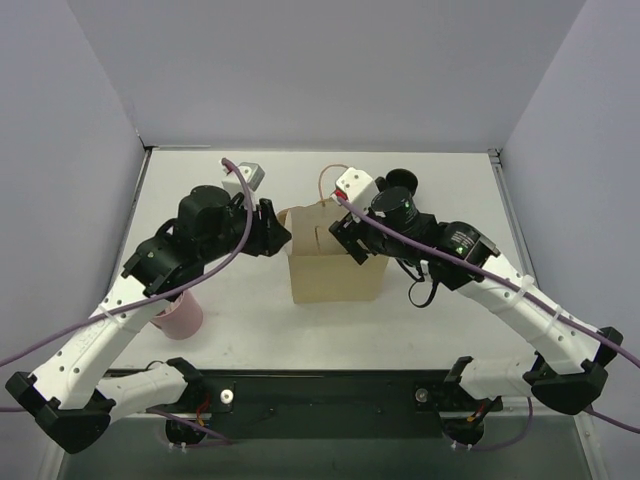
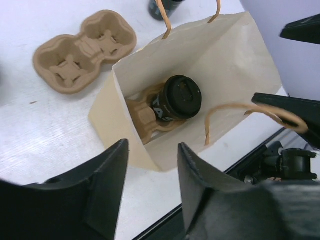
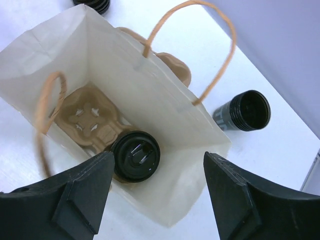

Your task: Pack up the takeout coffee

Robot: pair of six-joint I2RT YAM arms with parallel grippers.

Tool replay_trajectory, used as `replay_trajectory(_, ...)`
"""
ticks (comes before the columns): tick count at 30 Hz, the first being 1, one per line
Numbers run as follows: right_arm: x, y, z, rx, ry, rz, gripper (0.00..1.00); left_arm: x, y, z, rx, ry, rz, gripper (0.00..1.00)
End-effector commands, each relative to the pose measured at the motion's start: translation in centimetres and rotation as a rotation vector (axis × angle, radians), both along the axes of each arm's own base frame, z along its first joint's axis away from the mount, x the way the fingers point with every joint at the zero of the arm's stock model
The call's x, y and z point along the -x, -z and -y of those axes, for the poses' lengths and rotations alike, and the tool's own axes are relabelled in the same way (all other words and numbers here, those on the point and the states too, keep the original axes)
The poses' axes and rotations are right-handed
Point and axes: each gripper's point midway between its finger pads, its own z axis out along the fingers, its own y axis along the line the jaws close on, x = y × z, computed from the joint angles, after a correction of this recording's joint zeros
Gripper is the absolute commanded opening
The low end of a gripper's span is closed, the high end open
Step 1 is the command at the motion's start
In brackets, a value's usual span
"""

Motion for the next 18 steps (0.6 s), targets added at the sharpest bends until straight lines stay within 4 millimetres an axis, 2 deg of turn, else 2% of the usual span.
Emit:
replay_trajectory(1, -0.9, -4.0, 2.5, -0.110, 0.167, 0.073, 0.74, -1.1, -3.1, -3.1, -0.037, -0.137, 0.080, 0.57)
replay_trajectory(4, -1.2, -5.0, 3.3, -0.162, 0.249, 0.088, 0.75, -1.2, -3.9, -4.6, -0.063, -0.201, 0.091, 0.59)
replay_trajectory(6, -1.3, -5.6, 4.0, -0.184, 0.302, 0.098, 0.77, -1.2, -3.6, -6.6, -0.114, -0.287, 0.073, 0.60)
replay_trajectory(10, -0.8, -6.4, 4.5, -0.235, 0.334, 0.083, 0.80, -1.0, -1.7, -10.4, -0.207, -0.463, -0.011, 0.60)
replay_trajectory(11, -0.6, -6.8, 4.7, -0.254, 0.337, 0.085, 0.80, -0.4, -0.6, -11.6, -0.256, -0.497, -0.053, 0.60)
replay_trajectory(18, 0.7, -7.5, 4.7, -0.322, 0.300, 0.058, 0.86, 1.3, 2.5, -20.2, -0.426, -0.827, -0.184, 0.61)
